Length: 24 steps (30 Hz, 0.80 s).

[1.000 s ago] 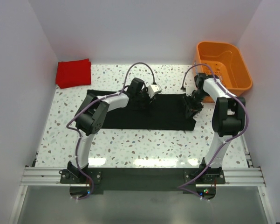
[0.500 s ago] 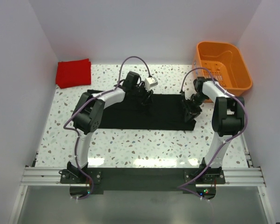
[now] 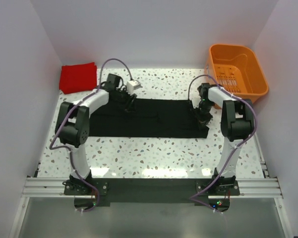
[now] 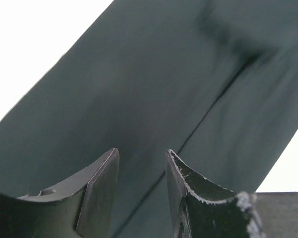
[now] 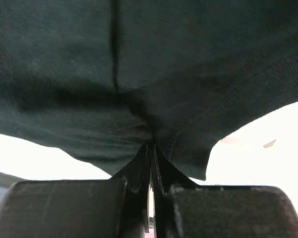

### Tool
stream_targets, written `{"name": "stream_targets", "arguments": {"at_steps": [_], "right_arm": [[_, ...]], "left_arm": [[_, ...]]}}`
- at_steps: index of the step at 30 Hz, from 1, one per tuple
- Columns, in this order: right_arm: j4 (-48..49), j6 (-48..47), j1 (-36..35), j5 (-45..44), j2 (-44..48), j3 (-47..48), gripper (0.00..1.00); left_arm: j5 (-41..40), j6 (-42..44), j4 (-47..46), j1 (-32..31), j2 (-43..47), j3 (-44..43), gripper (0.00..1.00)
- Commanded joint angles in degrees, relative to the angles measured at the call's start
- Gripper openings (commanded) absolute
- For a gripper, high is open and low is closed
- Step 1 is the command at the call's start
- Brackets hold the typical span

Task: Fold and stack the t-shirts
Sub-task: Fold the tshirt

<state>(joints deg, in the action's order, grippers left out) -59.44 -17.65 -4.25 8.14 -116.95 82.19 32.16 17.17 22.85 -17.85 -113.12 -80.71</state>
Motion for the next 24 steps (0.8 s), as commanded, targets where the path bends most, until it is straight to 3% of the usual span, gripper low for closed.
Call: {"name": "stream_targets", "arguments": {"at_steps": [1, 6, 10, 15, 17, 18, 21, 24], "right_arm": [[8.5, -3.5, -3.8, -10.7, -2.3, 2.3, 0.00], [11.3, -6.3, -6.6, -18.0, -8.4, 9.5, 0.00], [11.3, -7.5, -6.6, -23.4, -15.5, 23.8, 0.00], [9.4, -8.5, -7.1, -26.8, -25.3, 40.0, 0.06], [8.1, -7.8, -7.3, -26.7, -26.0, 44.9, 0.18], [8.2, -7.7, -7.4, -26.6, -25.3, 45.4, 0.31], [9.9, -6.4, -7.4, -25.9, -21.1, 43.9, 0.50], [11.4, -4.5, -7.4, -24.4, -17.5, 42.2, 0.57]], "left_arm": [[-2.3, 8.0, 10.2, 8.2, 5.8, 4.1, 0.47], [-4.3, 23.2, 19.7, 16.9, 6.3, 0.6, 0.46], [-7.9, 33.9, 24.4, 17.8, 6.7, -1.0, 0.45], [-6.8, 44.9, 26.9, 17.8, 10.9, 4.7, 0.46], [-7.7, 46.6, 25.2, 17.0, 12.8, 7.1, 0.46], [-8.9, 47.1, 24.4, 16.1, 13.3, 9.3, 0.46], [-10.8, 48.4, 21.5, 14.3, 15.1, 12.8, 0.46], [-11.9, 49.6, 20.0, 12.3, 16.0, 15.1, 0.45]]}}
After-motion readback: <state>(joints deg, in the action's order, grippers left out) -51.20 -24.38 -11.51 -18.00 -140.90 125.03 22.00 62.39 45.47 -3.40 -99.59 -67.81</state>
